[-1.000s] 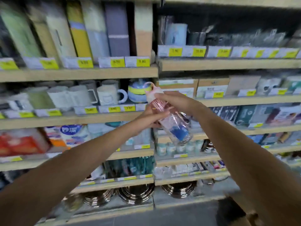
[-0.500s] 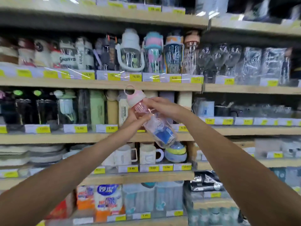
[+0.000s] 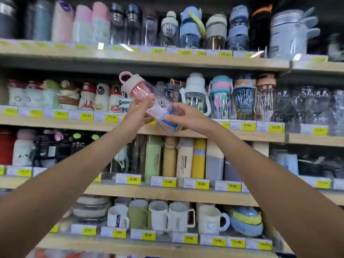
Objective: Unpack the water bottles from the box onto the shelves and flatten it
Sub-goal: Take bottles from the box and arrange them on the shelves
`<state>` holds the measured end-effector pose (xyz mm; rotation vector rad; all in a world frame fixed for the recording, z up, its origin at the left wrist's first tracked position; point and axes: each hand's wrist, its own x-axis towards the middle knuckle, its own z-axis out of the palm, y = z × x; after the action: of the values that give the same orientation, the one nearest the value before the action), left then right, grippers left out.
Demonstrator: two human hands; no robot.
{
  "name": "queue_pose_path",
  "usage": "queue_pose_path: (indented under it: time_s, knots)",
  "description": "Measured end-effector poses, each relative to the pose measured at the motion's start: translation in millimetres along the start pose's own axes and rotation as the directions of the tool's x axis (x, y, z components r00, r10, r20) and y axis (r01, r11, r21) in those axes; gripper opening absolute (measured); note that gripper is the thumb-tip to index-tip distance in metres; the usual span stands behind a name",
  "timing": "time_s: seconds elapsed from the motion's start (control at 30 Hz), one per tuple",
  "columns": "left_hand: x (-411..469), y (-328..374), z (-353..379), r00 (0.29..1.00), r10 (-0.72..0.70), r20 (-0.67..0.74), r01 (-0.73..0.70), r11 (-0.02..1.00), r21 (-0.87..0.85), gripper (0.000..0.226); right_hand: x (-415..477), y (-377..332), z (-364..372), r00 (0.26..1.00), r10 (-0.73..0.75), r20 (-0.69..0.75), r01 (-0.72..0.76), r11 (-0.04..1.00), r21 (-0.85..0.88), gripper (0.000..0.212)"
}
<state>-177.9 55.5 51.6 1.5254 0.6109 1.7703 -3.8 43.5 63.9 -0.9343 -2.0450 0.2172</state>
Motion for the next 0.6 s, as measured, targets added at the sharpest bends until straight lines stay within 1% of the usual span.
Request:
queue_pose_path:
  time_s: [0.07, 0.13, 0.17, 0.23, 0.3, 0.33, 0.4, 0.47, 0.5, 0.53, 0.6]
  knots:
    - [8, 4, -8, 0.998, -0.027, 0.065, 0.033, 0.996, -0.085, 0.041, 23, -3, 9, 0.993, -0.069, -0.094, 0.064, 0.997, -0.047, 0.041]
    - [11, 3, -8, 0.992, -0.070, 0.103, 0.081, 0.991, -0.108, 0.052, 39, -6, 12, 0.984, -0.123, -0.129, 0.114, 0.991, -0.076, 0.041]
    - [15, 2, -10, 0.993, -0.072, 0.093, 0.081, 0.992, -0.101, 0.058, 49, -8, 16, 0.982, -0.144, -0.125, 0.136, 0.988, -0.071, 0.042]
    - [25, 0, -14, 0.998, -0.050, 0.027, 0.053, 0.992, -0.118, 0.064, 62, -10, 19, 0.978, -0.174, -0.117, 0.168, 0.984, -0.060, 0.052]
    - [41, 0, -19, 0.999, -0.010, -0.042, 0.005, 0.992, -0.123, 0.070, 77, -9, 22, 0.975, -0.184, -0.124, 0.173, 0.980, -0.095, 0.062]
    - [49, -1, -21, 0.996, 0.016, -0.083, -0.024, 0.996, -0.089, 0.072, 84, -7, 23, 0.973, -0.190, -0.134, 0.172, 0.976, -0.133, 0.063]
    - [65, -3, -25, 0.977, 0.100, -0.190, -0.087, 0.993, 0.078, 0.080, 96, -3, 26, 0.958, -0.220, -0.185, 0.177, 0.958, -0.224, 0.053]
    - [79, -7, -29, 0.927, 0.274, -0.257, -0.200, 0.939, 0.279, 0.085, 104, 5, 26, 0.926, -0.269, -0.264, 0.170, 0.923, -0.344, 0.043]
    - [86, -9, -32, 0.897, 0.366, -0.248, -0.269, 0.897, 0.350, 0.085, 107, 10, 25, 0.908, -0.290, -0.302, 0.153, 0.902, -0.404, 0.041]
    - [93, -10, -35, 0.876, 0.429, -0.220, -0.318, 0.857, 0.406, 0.085, 109, 15, 23, 0.890, -0.307, -0.337, 0.131, 0.880, -0.456, 0.039]
    - [108, -12, -39, 0.878, 0.456, -0.145, -0.328, 0.794, 0.511, 0.085, 109, 24, 19, 0.856, -0.342, -0.387, 0.078, 0.827, -0.557, 0.034]
